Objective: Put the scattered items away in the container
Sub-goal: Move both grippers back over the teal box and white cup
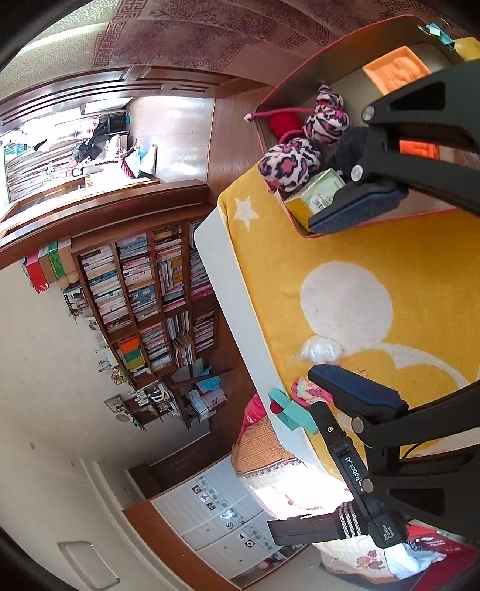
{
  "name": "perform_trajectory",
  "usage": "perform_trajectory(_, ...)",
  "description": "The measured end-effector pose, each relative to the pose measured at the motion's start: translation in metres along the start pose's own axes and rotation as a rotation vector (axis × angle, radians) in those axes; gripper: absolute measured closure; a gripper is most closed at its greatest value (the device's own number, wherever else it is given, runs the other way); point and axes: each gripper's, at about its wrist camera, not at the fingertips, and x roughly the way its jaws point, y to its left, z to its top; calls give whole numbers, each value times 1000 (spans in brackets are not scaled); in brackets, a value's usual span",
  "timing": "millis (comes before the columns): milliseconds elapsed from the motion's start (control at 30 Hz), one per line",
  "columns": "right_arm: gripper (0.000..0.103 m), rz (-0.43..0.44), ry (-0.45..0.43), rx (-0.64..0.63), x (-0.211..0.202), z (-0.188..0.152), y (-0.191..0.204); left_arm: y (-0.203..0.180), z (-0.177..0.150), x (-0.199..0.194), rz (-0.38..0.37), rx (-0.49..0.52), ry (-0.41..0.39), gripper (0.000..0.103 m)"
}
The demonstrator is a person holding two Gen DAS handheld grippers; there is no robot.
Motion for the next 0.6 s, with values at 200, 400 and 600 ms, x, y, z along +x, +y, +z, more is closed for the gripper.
perform_trajectory(200,26,42,91,-90,32,-6,40,62,16,-22,53,-116,-46,17)
perform_trajectory(400,26,98,227,-208,68,-14,82,100,27,-41,89,-180,-92,17)
perform_trajectory(600,26,96,304,-331,103,-28,122,118,34,-46,104,-194,-86,17)
